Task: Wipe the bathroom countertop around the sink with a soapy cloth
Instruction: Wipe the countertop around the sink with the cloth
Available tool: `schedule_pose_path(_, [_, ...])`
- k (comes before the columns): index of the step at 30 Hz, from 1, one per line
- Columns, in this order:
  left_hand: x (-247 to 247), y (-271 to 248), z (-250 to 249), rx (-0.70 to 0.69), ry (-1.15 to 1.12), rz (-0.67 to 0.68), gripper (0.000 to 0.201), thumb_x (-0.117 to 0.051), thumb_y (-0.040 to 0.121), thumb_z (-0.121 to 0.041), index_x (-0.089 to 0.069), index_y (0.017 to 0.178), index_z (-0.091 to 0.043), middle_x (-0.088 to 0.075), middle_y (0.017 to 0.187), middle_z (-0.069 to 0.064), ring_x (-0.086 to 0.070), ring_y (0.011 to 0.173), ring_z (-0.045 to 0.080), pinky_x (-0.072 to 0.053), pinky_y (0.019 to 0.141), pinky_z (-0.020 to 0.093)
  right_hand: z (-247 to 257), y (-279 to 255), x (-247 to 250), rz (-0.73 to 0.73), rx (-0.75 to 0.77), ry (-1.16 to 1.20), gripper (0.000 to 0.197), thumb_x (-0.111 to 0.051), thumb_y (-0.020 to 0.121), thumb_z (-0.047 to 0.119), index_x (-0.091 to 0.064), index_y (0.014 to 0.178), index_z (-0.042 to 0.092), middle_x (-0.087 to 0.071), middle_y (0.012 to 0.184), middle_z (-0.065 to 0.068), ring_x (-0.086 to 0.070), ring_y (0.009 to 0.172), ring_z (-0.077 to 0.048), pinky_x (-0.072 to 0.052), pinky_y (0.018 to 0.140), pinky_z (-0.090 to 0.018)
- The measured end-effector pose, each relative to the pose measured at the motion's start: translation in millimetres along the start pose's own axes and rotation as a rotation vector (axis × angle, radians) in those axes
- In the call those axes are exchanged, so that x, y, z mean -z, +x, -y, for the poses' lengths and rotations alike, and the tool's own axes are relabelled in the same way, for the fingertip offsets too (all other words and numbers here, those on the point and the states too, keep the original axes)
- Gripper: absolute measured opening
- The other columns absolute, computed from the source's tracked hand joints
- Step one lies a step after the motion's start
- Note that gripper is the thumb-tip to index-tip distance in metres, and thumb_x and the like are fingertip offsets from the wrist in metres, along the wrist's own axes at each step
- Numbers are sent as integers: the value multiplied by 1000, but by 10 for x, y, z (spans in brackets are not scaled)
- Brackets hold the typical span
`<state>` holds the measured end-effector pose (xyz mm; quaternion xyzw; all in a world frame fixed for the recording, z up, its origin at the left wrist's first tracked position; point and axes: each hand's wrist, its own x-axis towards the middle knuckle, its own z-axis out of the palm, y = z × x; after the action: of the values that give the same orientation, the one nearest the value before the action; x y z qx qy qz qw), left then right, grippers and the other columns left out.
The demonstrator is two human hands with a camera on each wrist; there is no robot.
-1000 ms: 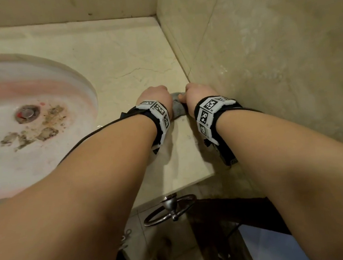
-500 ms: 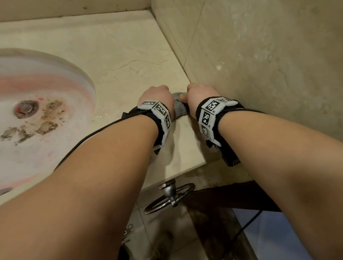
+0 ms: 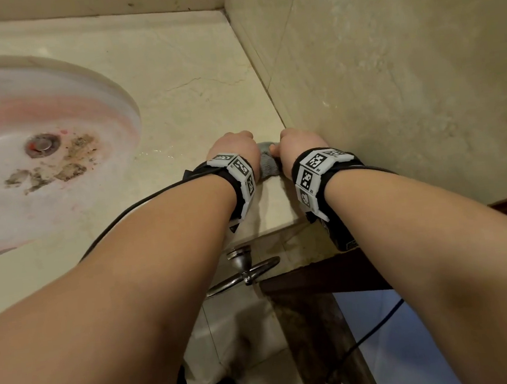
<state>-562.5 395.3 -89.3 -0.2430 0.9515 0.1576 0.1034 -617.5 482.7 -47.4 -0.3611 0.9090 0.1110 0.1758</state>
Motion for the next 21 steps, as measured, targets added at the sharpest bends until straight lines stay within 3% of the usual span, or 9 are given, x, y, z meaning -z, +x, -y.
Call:
schedule_pose_path(12, [-115, -199, -83, 50, -82, 35, 21, -50, 94, -11, -54, 113, -3, -62, 114, 16, -60, 105, 34, -37, 68, 31, 2, -262, -94, 29, -28, -32, 30, -39, 98, 11, -54, 123, 2, -54, 126, -14, -56, 116, -31, -46, 85, -33])
schedule_pose_path(21, [-184, -332, -105, 62, -137, 33, 14, -49, 94, -13, -54, 105, -5, -64, 108, 17, -61, 97, 34, -36, 65, 30, 38, -404, -159, 57, -71, -19, 27, -42, 96, 8, -56, 118, 0, -59, 123, -14, -59, 112, -30, -48, 86, -33])
